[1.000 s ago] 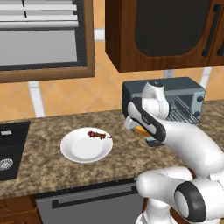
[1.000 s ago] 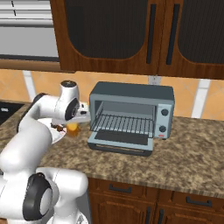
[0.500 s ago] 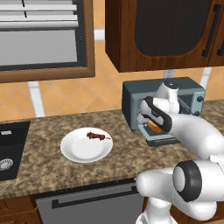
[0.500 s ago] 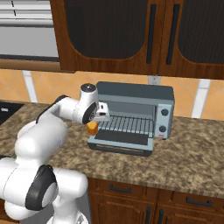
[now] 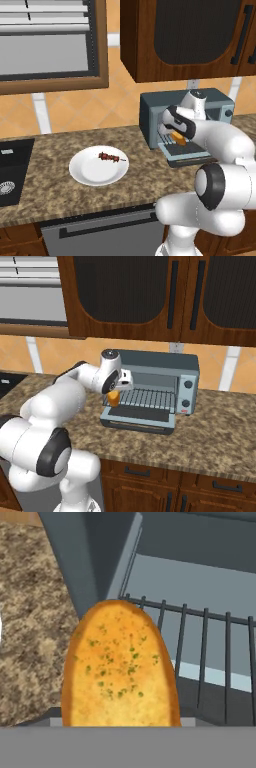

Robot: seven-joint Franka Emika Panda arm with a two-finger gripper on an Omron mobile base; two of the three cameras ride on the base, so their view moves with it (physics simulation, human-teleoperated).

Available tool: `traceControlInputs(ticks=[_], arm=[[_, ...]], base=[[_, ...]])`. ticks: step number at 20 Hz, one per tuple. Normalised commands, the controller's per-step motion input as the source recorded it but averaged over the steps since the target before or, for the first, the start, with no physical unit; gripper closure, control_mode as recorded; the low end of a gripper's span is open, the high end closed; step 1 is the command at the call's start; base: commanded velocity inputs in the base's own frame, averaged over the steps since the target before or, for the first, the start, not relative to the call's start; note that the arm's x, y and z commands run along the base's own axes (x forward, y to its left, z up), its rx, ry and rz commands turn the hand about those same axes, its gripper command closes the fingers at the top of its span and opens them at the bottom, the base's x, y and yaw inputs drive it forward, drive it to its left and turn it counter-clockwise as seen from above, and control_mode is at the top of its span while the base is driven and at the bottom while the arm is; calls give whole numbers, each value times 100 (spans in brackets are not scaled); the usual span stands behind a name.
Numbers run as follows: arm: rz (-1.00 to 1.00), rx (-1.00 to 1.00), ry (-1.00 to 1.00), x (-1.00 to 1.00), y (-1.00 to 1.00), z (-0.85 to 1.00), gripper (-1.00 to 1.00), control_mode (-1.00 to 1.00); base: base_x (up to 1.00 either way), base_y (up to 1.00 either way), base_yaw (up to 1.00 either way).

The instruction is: Pick up the kebab skewer and baguette bread, and place them inside the toaster oven. Close the toaster oven door and start by setting the timer.

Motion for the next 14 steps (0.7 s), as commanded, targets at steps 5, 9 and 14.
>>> traceControlInputs(ticks=[5,9,14], arm=[[-3,0,-6,21,-9,-9,100,-100],[-2,0,-1,17,-26,-17,100,-100],[0,0,-2,11,-19,-1,100,-100]], base=[[0,0,0],[0,0,0],[0,0,0]])
